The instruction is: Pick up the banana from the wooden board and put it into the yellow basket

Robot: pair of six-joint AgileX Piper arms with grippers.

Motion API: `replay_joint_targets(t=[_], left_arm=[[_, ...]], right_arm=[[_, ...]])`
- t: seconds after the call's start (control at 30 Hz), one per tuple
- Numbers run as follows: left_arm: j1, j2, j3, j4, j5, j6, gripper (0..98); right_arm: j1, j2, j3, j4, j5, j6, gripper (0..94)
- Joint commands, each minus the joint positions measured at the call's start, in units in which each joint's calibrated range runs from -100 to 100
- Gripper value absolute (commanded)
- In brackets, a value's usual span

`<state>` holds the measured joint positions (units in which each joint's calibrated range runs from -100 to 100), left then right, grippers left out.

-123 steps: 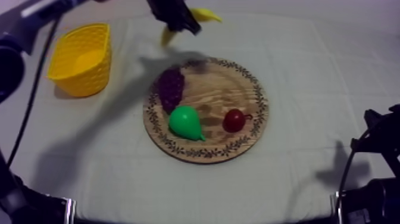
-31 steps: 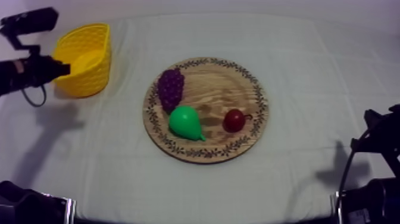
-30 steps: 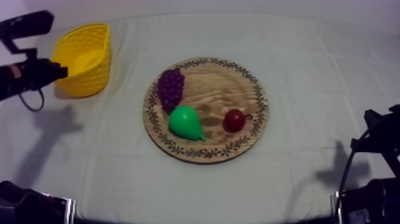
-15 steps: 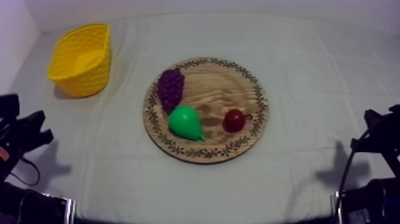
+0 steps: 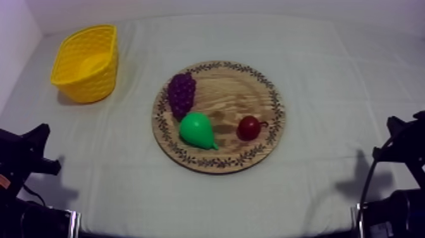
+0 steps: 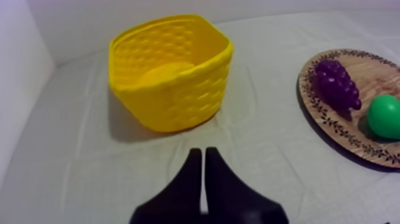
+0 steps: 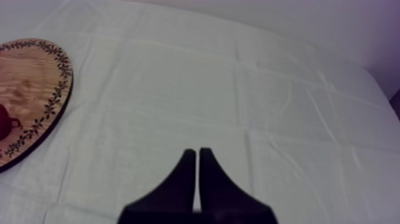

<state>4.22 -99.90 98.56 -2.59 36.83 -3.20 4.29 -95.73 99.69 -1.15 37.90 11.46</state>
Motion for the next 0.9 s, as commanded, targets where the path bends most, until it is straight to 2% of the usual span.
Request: replay_joint_targets(t=[0.0,0.13,0.23,0.87], left_arm=[[0.1,-0.1,0.2,0.06,-0.7,5.7,0.1],[0.2,-0.1,0.6,0.11,-1.7,12.3,0.1],[0.2,-0.1,0.6,0.12,-2.0,14.4,0.1],[0.2,-0.1,0.7,0.17,-2.1,14.1,0.1]], right_arm=[[0.0,0.0,0.0,0.0,0.0,0.0,0.3],[0.0,0.0,0.0,0.0,0.0,0.0,0.3],[0.0,0.0,0.0,0.0,0.0,0.0,0.3],[0.0,0.0,0.0,0.0,0.0,0.0,0.3]])
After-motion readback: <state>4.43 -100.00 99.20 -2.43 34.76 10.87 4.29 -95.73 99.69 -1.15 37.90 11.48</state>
